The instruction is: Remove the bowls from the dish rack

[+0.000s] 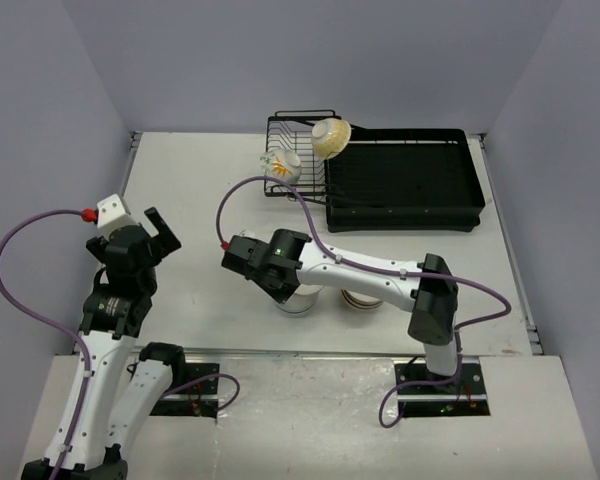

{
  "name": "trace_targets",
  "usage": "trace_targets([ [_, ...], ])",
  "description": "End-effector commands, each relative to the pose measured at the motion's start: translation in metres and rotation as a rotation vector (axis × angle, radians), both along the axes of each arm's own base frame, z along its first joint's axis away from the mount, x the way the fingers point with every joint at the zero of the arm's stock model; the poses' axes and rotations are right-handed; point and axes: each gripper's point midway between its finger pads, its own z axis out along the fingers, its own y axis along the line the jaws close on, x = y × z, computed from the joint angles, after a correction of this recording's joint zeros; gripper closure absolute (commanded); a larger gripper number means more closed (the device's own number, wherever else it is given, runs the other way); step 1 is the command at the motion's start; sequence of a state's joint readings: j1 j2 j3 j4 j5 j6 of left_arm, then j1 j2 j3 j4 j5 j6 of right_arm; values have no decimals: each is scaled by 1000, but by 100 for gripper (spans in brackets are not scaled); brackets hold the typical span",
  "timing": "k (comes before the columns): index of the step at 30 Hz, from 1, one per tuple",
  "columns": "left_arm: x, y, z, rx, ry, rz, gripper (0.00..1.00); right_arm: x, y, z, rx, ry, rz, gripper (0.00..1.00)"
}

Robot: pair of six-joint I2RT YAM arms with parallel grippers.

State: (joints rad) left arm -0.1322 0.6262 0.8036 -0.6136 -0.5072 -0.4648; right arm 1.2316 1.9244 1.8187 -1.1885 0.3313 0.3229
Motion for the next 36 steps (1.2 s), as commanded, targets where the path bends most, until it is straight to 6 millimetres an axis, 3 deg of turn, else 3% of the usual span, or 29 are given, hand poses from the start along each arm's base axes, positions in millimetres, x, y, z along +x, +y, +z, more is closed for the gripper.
trace_targets([
  [1,0,2,8,-8,-34,23,0,0,0,13,-32,-31,34,100],
  [22,3,-7,7,-9,-36,-25,0,-22,14,-22,-94,104,109,97],
  [30,3,-8,7,-9,-35,-30,0,-21,16,-16,-76,99,102,71],
  [31,3,-8,7,-9,-36,-30,0,-23,17,-11,-56,100,106,56],
  [36,4,-8,5,-8,-27,-33,0,-26,19,18,27,78,121,32],
])
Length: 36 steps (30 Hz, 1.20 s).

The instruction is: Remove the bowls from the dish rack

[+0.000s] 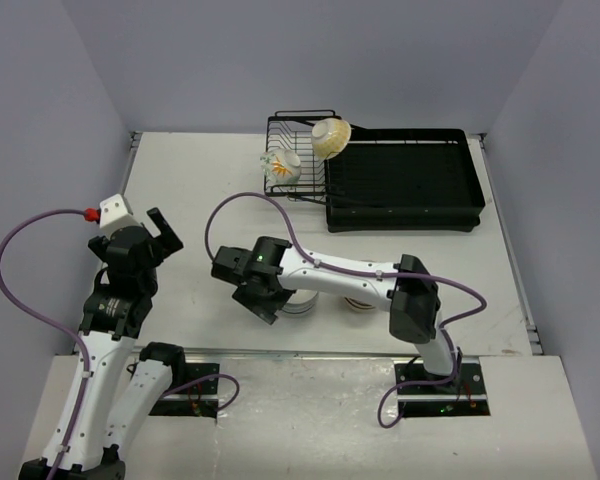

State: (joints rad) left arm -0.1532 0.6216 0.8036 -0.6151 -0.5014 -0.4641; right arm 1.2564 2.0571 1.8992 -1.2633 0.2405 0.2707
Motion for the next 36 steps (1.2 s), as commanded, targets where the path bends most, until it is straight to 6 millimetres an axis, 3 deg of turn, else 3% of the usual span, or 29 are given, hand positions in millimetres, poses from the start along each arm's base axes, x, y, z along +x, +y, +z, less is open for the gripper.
trace_targets([
  [1,4,-2,5,-6,-26,-7,0,-6,7,61,170,-44,25,29],
  [7,5,-4,4,-8,-21,-12,0,-7,-16,106,308,-127,4,15],
  [10,8,-10,6,-20,-24,-42,0,-3,-32,139,479,-230,7,5],
  [12,13,-24,8,-51,-36,-117,0,-3,-42,168,666,-302,1,1],
  [13,15,-32,8,-73,-41,-154,0,-2,-52,158,678,-313,-15,1],
  [14,19,-49,11,-117,-55,-240,0,0,-60,191,836,-365,-63,1],
  [15,21,-59,11,-159,-58,-275,0,10,-72,197,887,-386,-122,1],
  [16,24,-68,13,-190,-65,-311,0,15,-84,185,898,-382,-164,1],
  [17,26,-85,23,-237,-91,-393,0,20,-89,192,972,-386,-216,1],
  [18,30,-95,23,-282,-87,-423,0,25,-110,207,1055,-398,-257,1],
  [20,36,-120,41,-352,-134,-546,0,25,-118,196,1108,-382,-268,1],
  [21,42,-130,40,-394,-123,-575,0,23,-128,202,1150,-395,-272,1],
  [23,49,-154,58,-457,-172,-702,0,18,-128,189,1153,-365,-261,1],
  [25,60,-173,60,-551,-170,-777,0,17,-130,177,1139,-348,-266,1],
  [26,63,-187,79,-574,-265,-885,0,17,-127,174,1145,-339,-261,1],
  [27,69,-196,77,-657,-265,-907,0,17,-125,170,1144,-322,-254,1],
  [28,76,-199,96,-662,-373,-960,0,12,-120,163,1144,-282,-228,1],
  [29,77,-204,94,-693,-373,-1003,0,10,-117,161,1148,-264,-214,1],
  [30,92,-207,82,-753,-339,-997,0,10,-117,159,1145,-258,-209,1],
  [31,99,-207,94,-746,-406,-1031,0,10,-116,158,1144,-255,-206,1],
  [32,113,-211,82,-800,-375,-1032,0,11,-116,159,1146,-257,-202,1],
  [34,127,-208,87,-818,-420,-1057,0,8,-119,164,1162,-268,-186,1],
  [35,135,-207,81,-843,-405,-1051,0,6,-120,166,1171,-266,-176,1],
  [36,148,-209,62,-924,-347,-1029,0,4,-121,168,1179,-267,-170,1],
])
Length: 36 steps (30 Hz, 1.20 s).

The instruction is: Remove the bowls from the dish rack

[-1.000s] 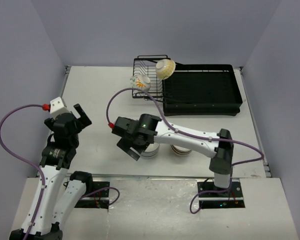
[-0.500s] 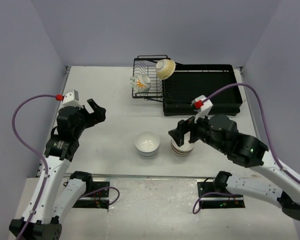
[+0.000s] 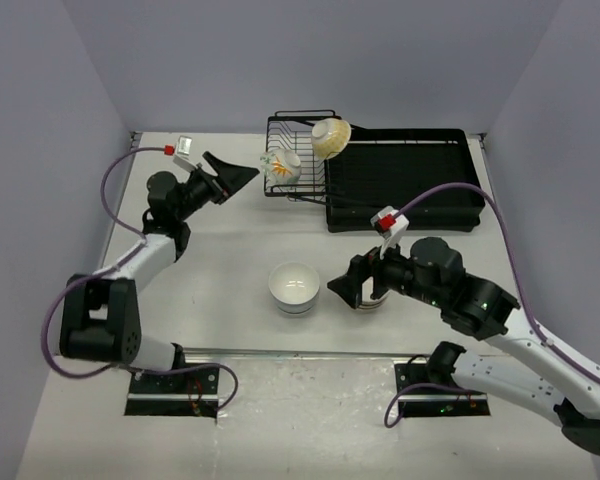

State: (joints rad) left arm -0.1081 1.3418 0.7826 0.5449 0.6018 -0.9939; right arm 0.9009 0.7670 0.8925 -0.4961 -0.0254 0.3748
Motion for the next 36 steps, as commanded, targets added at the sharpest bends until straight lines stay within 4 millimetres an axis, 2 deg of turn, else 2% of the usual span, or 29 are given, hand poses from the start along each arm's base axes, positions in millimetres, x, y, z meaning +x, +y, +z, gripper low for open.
trace_targets([
  [1,10,-4,44,-165,-172,-127,0,-7,4,32,104,-76,54,1],
  [3,22,-4,26,-210,-117,-161,0,-13,1,39,120,-99,76,1],
  [4,25,-3,34,-211,-160,-182,0,-15,0,40,122,-105,86,1],
  [5,33,-4,24,-221,-134,-187,0,-19,0,42,133,-110,105,1],
  [7,40,-4,26,-211,-158,-216,0,-22,-2,44,133,-116,116,1],
  [8,46,-4,17,-223,-130,-225,0,-23,-2,43,130,-115,119,1],
  [10,53,-2,18,-234,-137,-243,0,-22,-3,41,121,-112,118,1],
  [11,59,-1,8,-245,-103,-240,0,-22,-2,40,117,-110,120,1],
  [17,76,3,-5,-257,-62,-223,0,-22,0,42,115,-108,126,1],
  [27,93,4,-25,-261,22,-206,0,-16,5,48,111,-105,120,1],
  [36,90,-9,-22,-304,18,-260,0,-15,7,46,107,-98,122,1],
])
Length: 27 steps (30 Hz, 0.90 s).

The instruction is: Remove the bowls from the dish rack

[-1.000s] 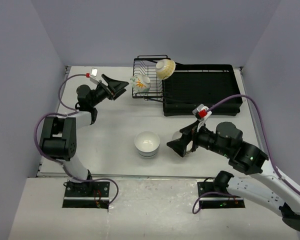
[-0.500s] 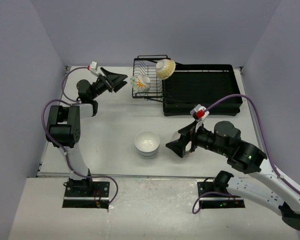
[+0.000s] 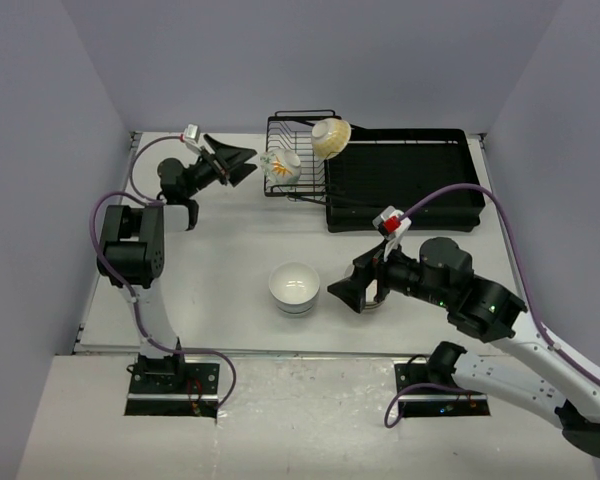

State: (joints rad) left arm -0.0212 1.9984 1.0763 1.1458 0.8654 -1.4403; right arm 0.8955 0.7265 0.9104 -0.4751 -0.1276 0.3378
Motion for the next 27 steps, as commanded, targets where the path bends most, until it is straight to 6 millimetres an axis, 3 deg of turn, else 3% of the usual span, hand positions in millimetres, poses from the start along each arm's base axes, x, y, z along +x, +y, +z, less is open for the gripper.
trace_targets([
  [1,-3,-10,20,-18,-69,-45,0,0,2,23,46,-46,18,1],
  [27,-11,-22,30,-78,-88,-94,2,-2,9,12,21,-14,49,1],
])
